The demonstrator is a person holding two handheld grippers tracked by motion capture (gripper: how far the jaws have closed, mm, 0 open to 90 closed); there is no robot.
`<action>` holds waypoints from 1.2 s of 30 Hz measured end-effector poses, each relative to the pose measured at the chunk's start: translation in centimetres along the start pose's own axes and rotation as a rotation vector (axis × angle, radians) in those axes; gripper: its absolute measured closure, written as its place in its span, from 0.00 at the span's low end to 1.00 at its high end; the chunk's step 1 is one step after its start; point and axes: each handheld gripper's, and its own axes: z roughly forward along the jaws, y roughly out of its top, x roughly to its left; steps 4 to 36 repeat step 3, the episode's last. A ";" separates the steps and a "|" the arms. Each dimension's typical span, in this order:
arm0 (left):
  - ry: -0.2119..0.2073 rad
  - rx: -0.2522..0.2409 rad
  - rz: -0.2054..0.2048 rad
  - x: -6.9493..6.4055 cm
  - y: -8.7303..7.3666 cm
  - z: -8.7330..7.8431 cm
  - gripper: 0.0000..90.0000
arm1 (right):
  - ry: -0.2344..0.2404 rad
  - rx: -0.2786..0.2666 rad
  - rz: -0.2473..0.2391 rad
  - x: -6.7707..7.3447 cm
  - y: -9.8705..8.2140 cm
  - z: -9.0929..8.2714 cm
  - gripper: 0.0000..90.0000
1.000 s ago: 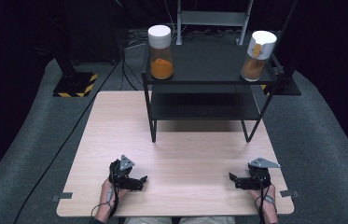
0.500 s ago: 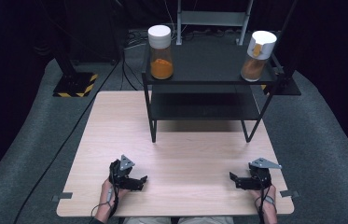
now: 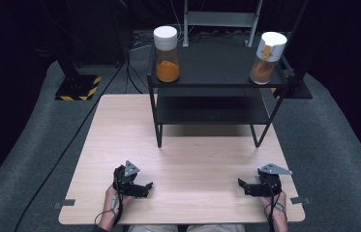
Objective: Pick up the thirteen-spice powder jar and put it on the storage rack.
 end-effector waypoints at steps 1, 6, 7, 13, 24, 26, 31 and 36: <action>0.000 0.000 0.000 0.0 0.0 0.0 0.01 | -0.001 -0.002 0.001 0.0 0.0 0.0 0.00; 0.000 0.000 0.000 0.0 0.0 0.0 0.01 | 0.000 -0.002 0.000 0.0 0.0 0.0 0.00; 0.000 0.000 0.000 0.0 0.0 0.0 0.01 | 0.000 -0.002 0.000 0.0 0.0 0.0 0.00; 0.000 0.000 0.000 0.0 0.0 0.0 0.01 | 0.000 -0.002 0.000 0.0 0.0 0.0 0.00; 0.000 0.000 0.000 0.0 0.0 0.0 0.01 | 0.000 -0.002 0.000 0.0 0.0 0.0 0.00; 0.000 0.000 0.000 0.0 0.0 0.0 0.01 | 0.000 -0.002 0.000 0.0 0.0 0.0 0.00; 0.000 0.000 0.000 0.0 0.0 0.0 0.01 | 0.000 -0.002 0.000 0.0 0.0 0.0 0.00; 0.000 0.000 0.000 0.0 0.0 0.0 0.01 | 0.000 -0.002 0.000 0.0 0.0 0.0 0.00</action>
